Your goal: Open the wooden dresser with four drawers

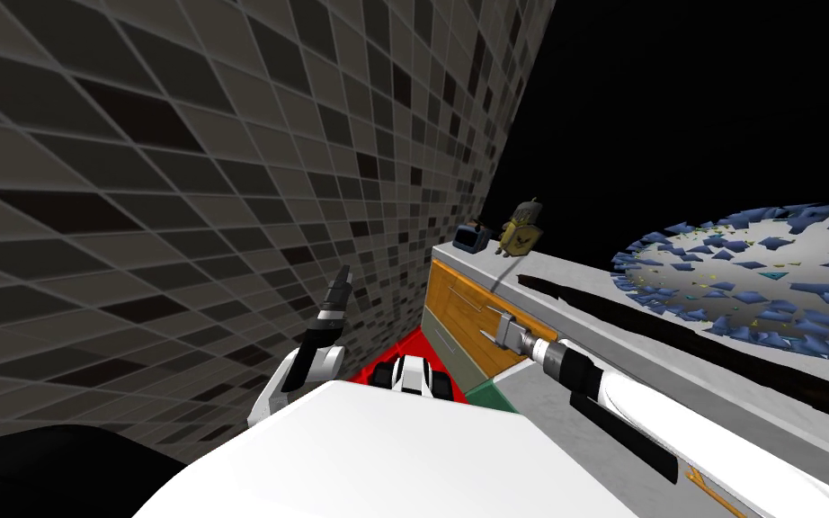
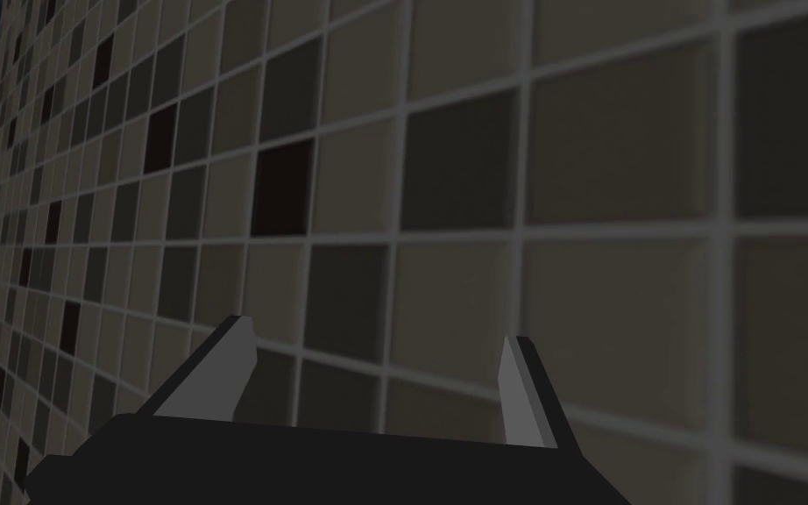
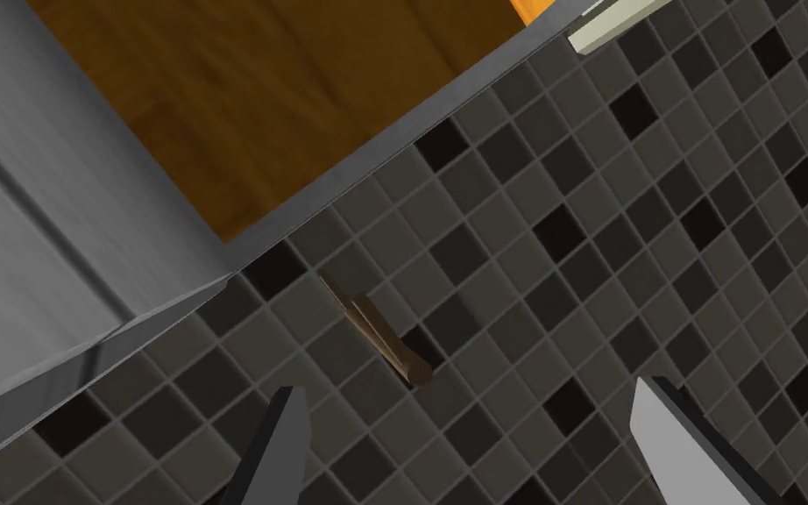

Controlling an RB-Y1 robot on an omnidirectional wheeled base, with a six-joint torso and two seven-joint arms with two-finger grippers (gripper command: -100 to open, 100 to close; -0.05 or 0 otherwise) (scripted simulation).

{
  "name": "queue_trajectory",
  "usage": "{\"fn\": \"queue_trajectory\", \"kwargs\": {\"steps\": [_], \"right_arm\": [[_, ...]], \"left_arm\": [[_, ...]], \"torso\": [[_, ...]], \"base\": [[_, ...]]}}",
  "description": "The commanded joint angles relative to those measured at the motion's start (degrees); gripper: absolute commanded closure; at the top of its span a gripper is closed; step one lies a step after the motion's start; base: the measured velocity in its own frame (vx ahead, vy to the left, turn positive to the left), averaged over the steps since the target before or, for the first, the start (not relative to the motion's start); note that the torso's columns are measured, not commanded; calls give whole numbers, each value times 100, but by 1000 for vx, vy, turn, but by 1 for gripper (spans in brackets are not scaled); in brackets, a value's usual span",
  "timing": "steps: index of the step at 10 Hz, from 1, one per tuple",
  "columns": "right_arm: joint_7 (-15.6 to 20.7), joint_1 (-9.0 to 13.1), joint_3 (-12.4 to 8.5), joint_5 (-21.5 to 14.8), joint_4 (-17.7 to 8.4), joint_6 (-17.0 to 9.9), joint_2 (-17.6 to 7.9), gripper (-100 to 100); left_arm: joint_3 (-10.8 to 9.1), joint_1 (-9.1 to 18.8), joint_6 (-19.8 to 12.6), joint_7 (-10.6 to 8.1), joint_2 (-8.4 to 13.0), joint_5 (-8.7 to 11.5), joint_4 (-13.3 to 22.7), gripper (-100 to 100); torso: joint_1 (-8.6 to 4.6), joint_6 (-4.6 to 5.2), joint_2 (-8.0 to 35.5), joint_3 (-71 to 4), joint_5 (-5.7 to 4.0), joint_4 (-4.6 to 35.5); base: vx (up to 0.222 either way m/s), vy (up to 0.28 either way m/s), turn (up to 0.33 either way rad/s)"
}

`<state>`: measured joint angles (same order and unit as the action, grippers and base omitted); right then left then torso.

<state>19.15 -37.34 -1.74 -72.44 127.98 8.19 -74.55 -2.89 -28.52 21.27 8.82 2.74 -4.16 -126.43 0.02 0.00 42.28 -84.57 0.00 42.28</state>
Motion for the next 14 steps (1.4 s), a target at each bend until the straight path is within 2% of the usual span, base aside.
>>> {"fn": "queue_trajectory", "kwargs": {"steps": [1, 5, 6, 7, 8, 9, 10, 11, 12, 13, 14], "right_arm": [[78, -55, -38, -406, -28, -69, -445, -100], [144, -89, -46, -776, -44, -133, -853, -100], [150, -90, -52, -719, -45, -101, -784, -100], [260, -85, 101, -784, -155, -171, -618, -100], [197, -83, 24, -752, -94, -130, -701, -100], [213, -84, 37, -756, -99, -136, -689, 100], [498, -235, -109, -469, -383, 153, -599, 100], [458, -235, -109, -402, -468, 74, -599, 100], [505, -235, -109, -255, -611, 77, -599, 100], [721, -235, -109, -48, -799, 293, -599, 100], [875, -235, -109, 60, -881, 323, -599, 100]], "left_arm": [[0, 0, 0, 0, 0, 0, 0, 0], [10, -9, -4, -2, 0, -1, 9, 0], [18, -14, -7, -3, 1, -2, 14, 0], [22, -17, -8, -4, 1, -2, 17, 0], [45, -22, -12, -8, 2, -5, 26, 0], [61, -30, -16, -11, 3, -7, 34, 0], [62, -32, -16, -12, 3, -7, 35, 0], [114, 1, -18, -19, 10, -14, 35, 0], [121, 1, -18, -21, 9, -15, 35, 0], [120, 0, -17, -21, 9, -14, 35, 0], [119, -3, -17, -21, 10, -14, 35, 0]], "torso": [[3, 0, -3, -2, 1, -1], [1, -4, -6, -6, -3, 5], [8, -7, -10, -9, -1, 4], [7, -4, -9, -8, -1, 2], [20, -27, -35, -20, -6, -5], [18, -22, -36, -27, -4, -4], [8, -10, -24, -18, -2, -4], [30, -92, -3, 15, -25, -39], [30, -67, -27, 4, -31, -49], [-14, -21, -65, -25, -35, -54], [-61, 7, -91, -44, -49, -67]], "base": [[40, 32, 24], [19, 15, 13], [0, 0, 0], [50, 30, 144], [20, 9, 14], [-10, -4, -11], [-106, 72, 200], [-168, 79, 338], [-105, 61, 232], [-22, 38, 50], [19, 11, -24]]}}
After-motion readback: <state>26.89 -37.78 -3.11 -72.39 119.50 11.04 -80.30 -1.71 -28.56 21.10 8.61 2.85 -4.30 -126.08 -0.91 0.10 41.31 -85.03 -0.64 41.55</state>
